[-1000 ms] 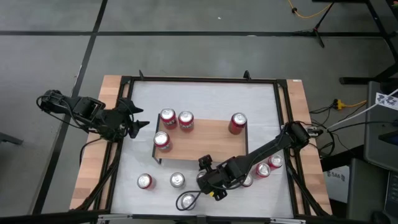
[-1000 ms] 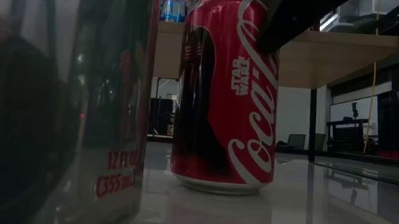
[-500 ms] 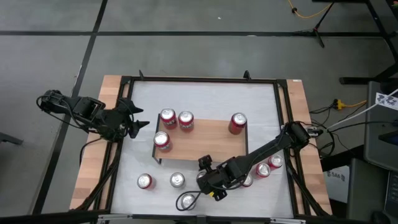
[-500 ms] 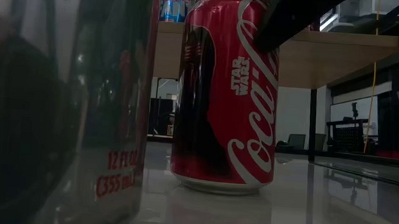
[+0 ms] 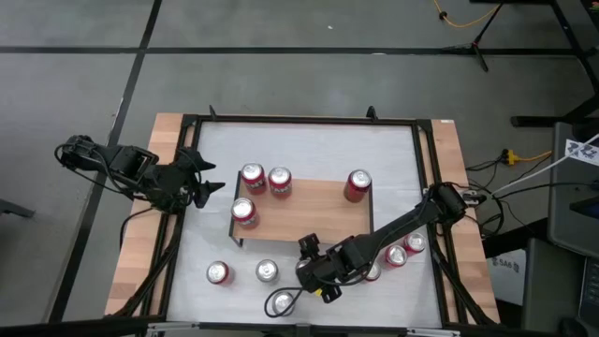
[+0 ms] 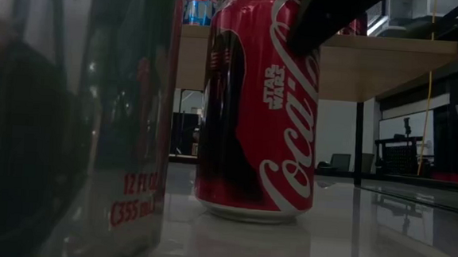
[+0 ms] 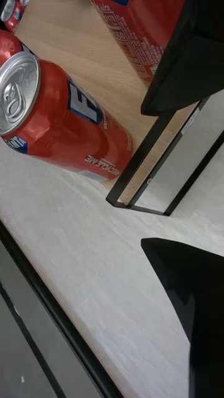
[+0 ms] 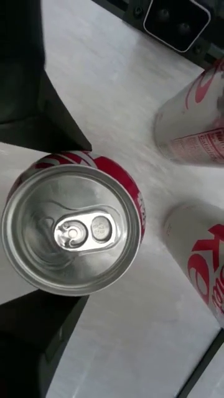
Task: Place canned beverage on shelf
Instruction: Put the red white soda can on the shelf
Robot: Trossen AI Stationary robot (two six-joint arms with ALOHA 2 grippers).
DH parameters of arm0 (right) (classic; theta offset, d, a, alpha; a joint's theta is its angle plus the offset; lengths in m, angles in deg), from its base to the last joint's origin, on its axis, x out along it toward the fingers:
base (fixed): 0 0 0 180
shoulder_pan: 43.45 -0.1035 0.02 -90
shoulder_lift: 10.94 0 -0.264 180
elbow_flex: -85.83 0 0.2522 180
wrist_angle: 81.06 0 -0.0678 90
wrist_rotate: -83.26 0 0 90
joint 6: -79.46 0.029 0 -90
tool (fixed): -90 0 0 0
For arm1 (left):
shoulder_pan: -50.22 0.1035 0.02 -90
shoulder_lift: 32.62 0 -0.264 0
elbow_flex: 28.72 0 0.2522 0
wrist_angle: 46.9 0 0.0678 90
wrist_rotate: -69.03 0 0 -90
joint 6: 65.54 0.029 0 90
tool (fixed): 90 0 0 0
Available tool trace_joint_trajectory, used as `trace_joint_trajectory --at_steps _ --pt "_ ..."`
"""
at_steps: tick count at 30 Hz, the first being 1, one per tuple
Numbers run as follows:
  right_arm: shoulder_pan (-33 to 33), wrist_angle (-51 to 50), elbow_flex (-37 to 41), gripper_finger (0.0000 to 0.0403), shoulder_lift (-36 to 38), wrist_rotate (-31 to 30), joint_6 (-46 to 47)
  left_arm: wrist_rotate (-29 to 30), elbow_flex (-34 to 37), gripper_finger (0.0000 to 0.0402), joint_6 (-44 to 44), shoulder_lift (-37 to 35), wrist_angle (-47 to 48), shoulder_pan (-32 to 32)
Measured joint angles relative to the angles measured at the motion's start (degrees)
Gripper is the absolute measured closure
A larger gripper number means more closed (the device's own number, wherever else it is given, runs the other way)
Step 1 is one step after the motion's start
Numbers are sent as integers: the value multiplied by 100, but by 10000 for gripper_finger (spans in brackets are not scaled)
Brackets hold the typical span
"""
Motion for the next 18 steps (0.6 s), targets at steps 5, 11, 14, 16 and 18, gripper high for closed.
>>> trace_joint_trajectory --at_steps 5,11,14,16,18 --pt "0 0 0 114 0 -13 0 0 0 74 0 -1 0 1" --pt "0 -6 0 109 8 -22 0 0 0 74 0 1 0 0" --pt "0 -69 0 117 37 -38 -2 -2 0 74 0 1 0 1" --pt "0 -120 2 118 77 -37 -4 -2 0 74 0 1 0 1" --pt "0 -178 2 117 100 -34 8 -1 0 74 0 0 0 0"
